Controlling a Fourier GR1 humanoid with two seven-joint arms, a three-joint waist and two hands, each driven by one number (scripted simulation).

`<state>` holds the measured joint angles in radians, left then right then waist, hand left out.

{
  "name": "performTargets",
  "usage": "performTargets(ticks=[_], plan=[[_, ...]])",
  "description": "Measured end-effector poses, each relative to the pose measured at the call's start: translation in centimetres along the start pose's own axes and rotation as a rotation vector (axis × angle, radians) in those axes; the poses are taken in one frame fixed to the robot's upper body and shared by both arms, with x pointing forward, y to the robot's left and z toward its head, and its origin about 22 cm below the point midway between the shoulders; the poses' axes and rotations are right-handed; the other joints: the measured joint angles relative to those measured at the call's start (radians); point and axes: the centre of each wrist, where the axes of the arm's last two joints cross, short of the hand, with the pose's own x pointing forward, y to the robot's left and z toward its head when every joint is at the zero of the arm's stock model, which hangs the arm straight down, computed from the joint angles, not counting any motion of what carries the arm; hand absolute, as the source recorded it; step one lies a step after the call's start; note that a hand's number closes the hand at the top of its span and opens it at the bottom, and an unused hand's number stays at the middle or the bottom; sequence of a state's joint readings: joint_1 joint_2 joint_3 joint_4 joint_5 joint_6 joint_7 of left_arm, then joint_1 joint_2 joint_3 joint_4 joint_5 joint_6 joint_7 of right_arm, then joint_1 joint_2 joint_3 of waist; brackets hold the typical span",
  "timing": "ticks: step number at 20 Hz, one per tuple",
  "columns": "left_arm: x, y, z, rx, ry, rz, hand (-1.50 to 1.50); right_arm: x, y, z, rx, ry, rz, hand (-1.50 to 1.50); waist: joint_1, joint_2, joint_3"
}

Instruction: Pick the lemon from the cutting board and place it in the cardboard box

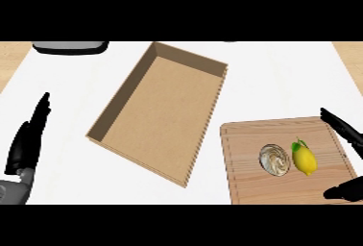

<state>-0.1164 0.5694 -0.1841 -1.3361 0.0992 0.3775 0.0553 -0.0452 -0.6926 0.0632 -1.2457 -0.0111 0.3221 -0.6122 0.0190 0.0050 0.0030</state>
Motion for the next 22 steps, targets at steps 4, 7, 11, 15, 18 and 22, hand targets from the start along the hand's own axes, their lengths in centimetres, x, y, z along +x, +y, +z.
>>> performTargets(ticks=[4,7,11,15,18,22], plan=[[-0.1,0.6,-0.3,0.001,0.004,-0.028,0.0,-2.5,-1.3,2.0,0.001,-0.057,-0.05,-1.5,0.004,0.003,0.002],[0.0,0.8,-0.8,0.001,0.01,-0.033,0.0,-2.8,-3.3,2.3,0.017,-0.057,0.062,-1.5,0.004,0.004,0.002],[-0.2,1.2,-1.0,0.0,0.004,-0.04,0.0,-1.8,-6.1,1.5,0.113,-0.025,0.263,-1.5,0.008,0.003,0.0],[-0.1,1.6,-1.2,0.007,0.001,-0.041,0.0,-0.7,-7.1,-0.4,0.256,0.0,0.405,-1.5,0.007,0.001,-0.002],[-0.5,1.6,-1.2,0.007,0.004,-0.042,0.0,0.1,-7.2,-2.2,0.36,0.03,0.488,-1.5,0.006,0.0,-0.002],[-0.6,1.7,-1.0,0.001,0.012,-0.042,0.0,0.8,-6.9,-4.5,0.491,0.09,0.579,-1.5,0.006,-0.001,-0.003]])
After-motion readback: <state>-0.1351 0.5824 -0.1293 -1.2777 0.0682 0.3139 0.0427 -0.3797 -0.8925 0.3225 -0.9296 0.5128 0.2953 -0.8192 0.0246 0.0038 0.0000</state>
